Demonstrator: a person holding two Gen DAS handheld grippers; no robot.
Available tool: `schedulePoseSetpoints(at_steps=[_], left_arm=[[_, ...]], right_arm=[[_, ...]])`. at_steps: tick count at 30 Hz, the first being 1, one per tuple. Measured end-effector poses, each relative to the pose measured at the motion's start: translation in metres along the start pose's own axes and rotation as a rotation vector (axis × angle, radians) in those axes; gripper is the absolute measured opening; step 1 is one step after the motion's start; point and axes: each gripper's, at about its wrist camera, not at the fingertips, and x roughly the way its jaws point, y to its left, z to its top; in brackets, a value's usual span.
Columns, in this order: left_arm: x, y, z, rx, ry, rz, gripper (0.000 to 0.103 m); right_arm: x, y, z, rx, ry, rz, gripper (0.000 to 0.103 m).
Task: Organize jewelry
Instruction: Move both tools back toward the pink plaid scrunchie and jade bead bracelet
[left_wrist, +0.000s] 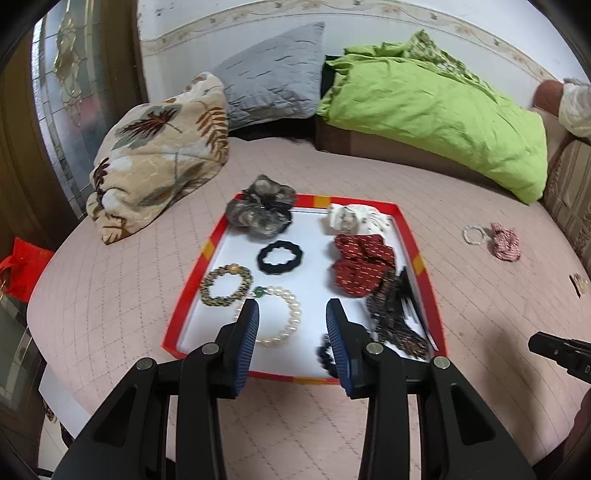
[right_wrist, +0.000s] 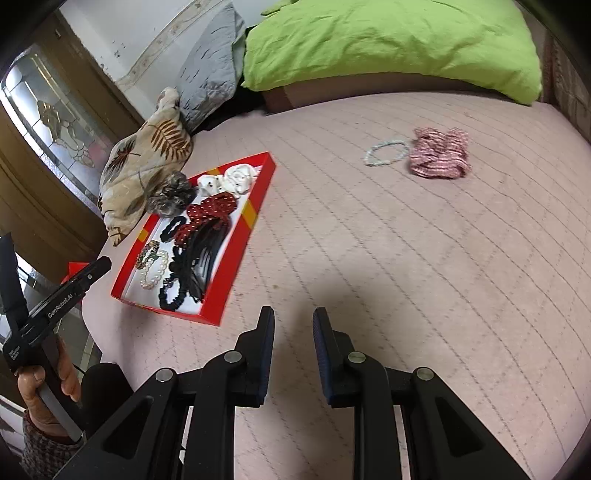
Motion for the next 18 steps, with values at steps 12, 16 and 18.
schedulePoseSetpoints(at_steps=[12,16,18], left_arm=[[-0.015,-0.069,0.006,0.105,-0.001,-0.082,0.041],[-0.017,-0.099,0.009,0.16,0.003,-0.112,0.041],[-0.017,-0.113,0.011,0.175,0.012,-0.125,0.042]], right_arm=[[-0.03,-0.061,-0.009,0.09,-0.034,-0.088,0.023],[-0.042,-0.08,-0.005,0.107,-0.052,-0.122,0.023],[-0.047,-0.087,-0.003,0.113,-0.062,-0.133,0.023]])
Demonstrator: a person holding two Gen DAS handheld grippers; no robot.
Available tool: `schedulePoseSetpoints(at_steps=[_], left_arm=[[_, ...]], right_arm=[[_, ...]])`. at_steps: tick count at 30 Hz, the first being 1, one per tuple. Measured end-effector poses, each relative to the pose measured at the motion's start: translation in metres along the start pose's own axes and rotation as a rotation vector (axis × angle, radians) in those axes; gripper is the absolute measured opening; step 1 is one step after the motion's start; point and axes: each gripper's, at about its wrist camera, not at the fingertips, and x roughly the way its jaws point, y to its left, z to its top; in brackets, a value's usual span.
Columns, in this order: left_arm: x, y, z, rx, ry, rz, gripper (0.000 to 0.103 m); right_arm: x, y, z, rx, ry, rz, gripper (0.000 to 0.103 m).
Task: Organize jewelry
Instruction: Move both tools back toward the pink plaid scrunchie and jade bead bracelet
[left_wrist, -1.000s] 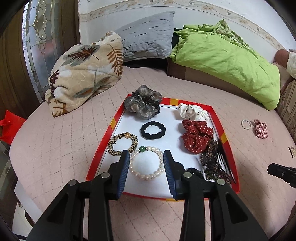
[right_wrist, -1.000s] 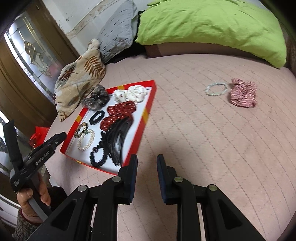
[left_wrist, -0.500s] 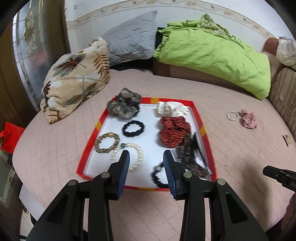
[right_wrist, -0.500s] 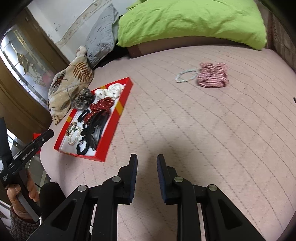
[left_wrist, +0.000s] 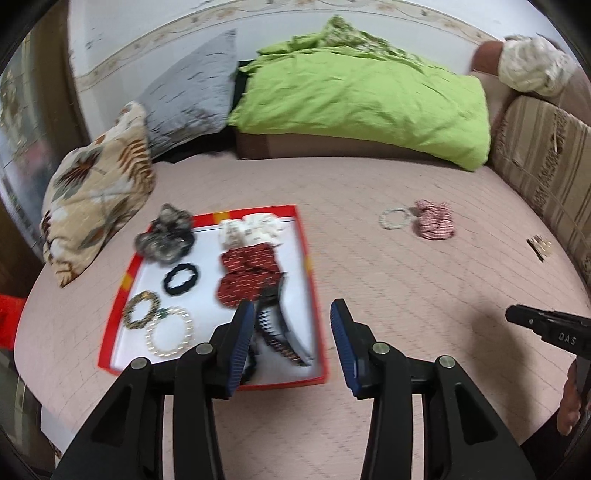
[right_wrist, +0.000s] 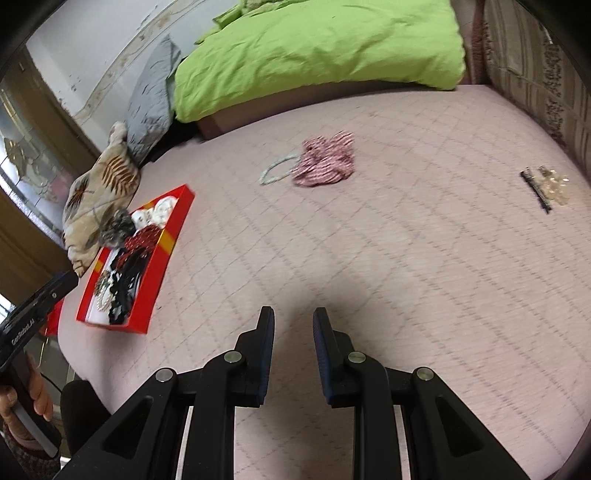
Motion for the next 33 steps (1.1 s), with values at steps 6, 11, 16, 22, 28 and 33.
schedulePoseSetpoints(at_steps=[6,11,16,22,28,33], left_arm=[[0.007,-0.033,0.016,0.034,0.011,-0.04,0.042],[0.015,-0.057,0.028,0.073,0.006,-0.042,0.042],[0.031,-0.072,0.043,0.094,0.024,-0.045,0.042],[0.058,-0.08,0.055,0.116,0.051,-0.026,0.042],[0.086,-0.083,0.062,0.121,0.092,-0.018,0.042],[0.108,-0.085,0.064,0.126,0.123,-0.016,0.042]], right_arm=[[-0.007,-0.01,0.011,0.004,-0.023,-0.019,0.023],[-0.008,-0.015,0.021,0.007,-0.034,-0.025,0.024],[-0.005,-0.019,0.034,0.007,-0.042,-0.029,0.025],[0.005,-0.021,0.05,0.003,-0.042,-0.03,0.026],[0.019,-0.022,0.065,-0.003,-0.032,-0.036,0.027],[0.032,-0.025,0.076,0.001,-0.024,-0.036,0.028]])
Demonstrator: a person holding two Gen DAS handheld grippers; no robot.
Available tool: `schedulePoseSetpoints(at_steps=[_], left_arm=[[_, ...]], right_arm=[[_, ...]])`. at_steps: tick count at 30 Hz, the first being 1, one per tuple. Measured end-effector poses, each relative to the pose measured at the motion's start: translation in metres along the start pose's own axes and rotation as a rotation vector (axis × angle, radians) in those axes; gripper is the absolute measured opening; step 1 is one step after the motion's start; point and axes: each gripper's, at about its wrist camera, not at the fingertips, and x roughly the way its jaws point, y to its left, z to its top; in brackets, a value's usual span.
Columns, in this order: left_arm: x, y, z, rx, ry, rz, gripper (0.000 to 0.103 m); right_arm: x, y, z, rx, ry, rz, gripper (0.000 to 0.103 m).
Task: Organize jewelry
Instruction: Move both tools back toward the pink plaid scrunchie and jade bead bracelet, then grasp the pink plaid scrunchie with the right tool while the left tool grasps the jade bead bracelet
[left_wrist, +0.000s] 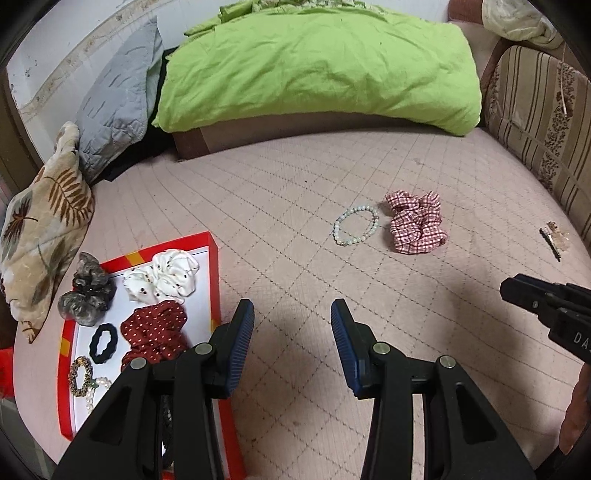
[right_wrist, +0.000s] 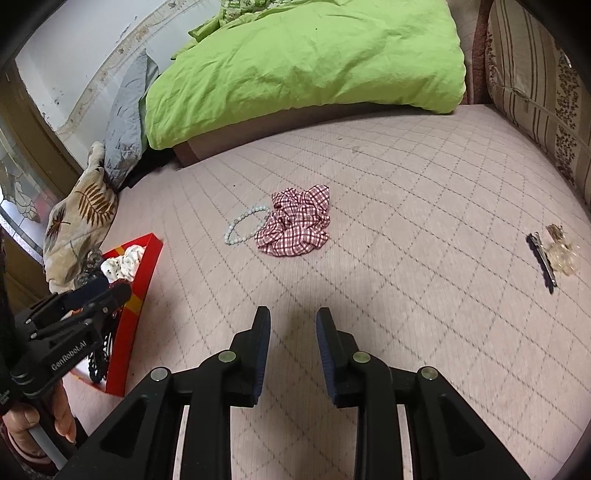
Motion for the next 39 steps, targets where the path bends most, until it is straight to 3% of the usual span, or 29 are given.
schedulePoseSetpoints(at_steps=[8,22,27,33,39], left_arm=[[0.037,0.001,0.013,-0.004,0.054,-0.006,0.042],[0.095,-0.004,0.045,0.008,0.07,0.02,0.042],[0.119,0.002,0.061,-0.04,0.091,-0.028,0.042],[0.147,0.002,0.074,-0.087,0.153,-0.132,0.042],[0.157,-0.013,0.085,-0.049,0.128,-0.183,0.042]], right_arm=[[0.019,-0.006,0.016,0.019,0.008,0.006,0.029],[0.052,-0.012,0.045,0.022,0.005,-0.002,0.038],[0.057,-0.013,0.055,0.042,-0.02,0.007,0.054],[0.073,-0.011,0.063,0.055,-0.008,0.017,0.056],[0.088,-0.011,0.068,0.051,0.004,-0.001,0.056]])
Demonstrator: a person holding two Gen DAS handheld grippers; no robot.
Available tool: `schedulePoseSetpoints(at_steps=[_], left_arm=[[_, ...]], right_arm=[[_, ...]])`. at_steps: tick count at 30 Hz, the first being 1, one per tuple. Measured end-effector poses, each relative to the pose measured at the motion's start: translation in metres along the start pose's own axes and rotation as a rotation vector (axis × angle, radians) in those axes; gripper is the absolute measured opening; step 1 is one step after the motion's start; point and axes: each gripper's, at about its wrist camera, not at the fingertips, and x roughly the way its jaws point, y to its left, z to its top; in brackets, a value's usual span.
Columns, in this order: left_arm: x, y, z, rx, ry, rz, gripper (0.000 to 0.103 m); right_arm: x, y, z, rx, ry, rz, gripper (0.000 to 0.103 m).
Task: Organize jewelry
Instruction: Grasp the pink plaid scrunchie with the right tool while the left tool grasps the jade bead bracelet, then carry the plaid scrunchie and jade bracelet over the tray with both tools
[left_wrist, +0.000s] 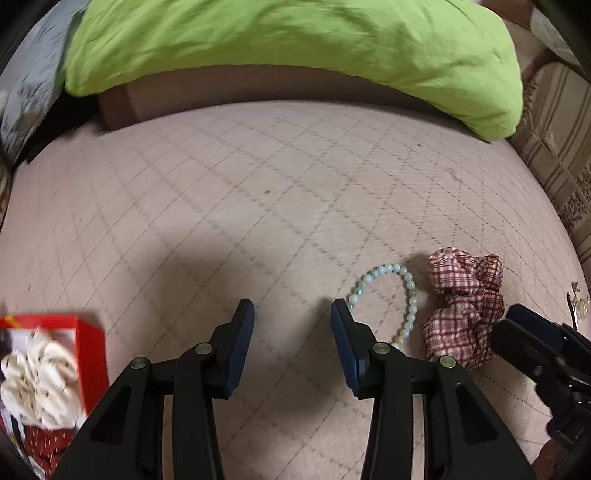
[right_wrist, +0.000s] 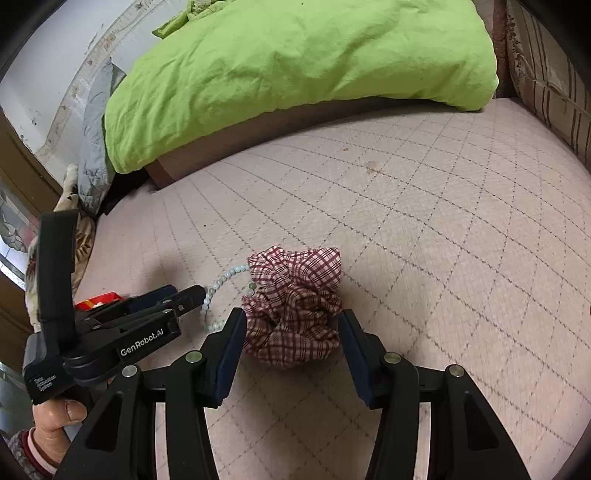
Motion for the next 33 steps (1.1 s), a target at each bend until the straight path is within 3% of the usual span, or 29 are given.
schedulePoseSetpoints(at_steps=[11,15,17,22,24,25,26,27,30,33], left_arm=[[-0.021,0.002,0.01,-0.022,-0.063,-0.138,0.04],[-0.006,-0.011,0.004,0.044,-0.026,-0.115,0.04],[0.001,-0.017,-0.001,0.067,-0.008,-0.112,0.034],[0.005,-0.025,-0.003,0.103,-0.022,-0.075,0.034],[0.006,-0.026,-0.003,0.096,-0.023,-0.07,0.034],[0.006,-0.028,-0.005,0.102,-0.025,-0.061,0.028],[0.004,-0.031,-0.006,0.11,-0.026,-0.053,0.011],[0.004,-0.033,-0.007,0.112,-0.019,-0.064,0.005],[-0.003,-0.033,-0.006,0.101,-0.01,-0.1,0.005],[-0.013,-0.035,-0.013,0.1,-0.022,-0.107,0.005]], right_arm=[[0.016,-0.01,0.003,0.008,0.014,-0.023,0.056],[0.018,-0.009,0.002,0.005,0.007,-0.026,0.056],[0.018,-0.008,0.003,-0.002,0.008,-0.028,0.056],[0.022,-0.005,0.004,-0.021,0.001,-0.047,0.054],[0.025,-0.002,0.003,-0.044,-0.002,-0.077,0.041],[0.026,0.0,0.003,-0.059,-0.003,-0.093,0.037],[0.027,0.001,0.003,-0.069,-0.003,-0.099,0.029],[0.028,0.001,0.003,-0.072,0.001,-0.095,0.019],[0.028,0.002,0.004,-0.068,0.01,-0.076,0.01],[0.022,0.005,0.001,-0.07,0.01,-0.063,0.009]])
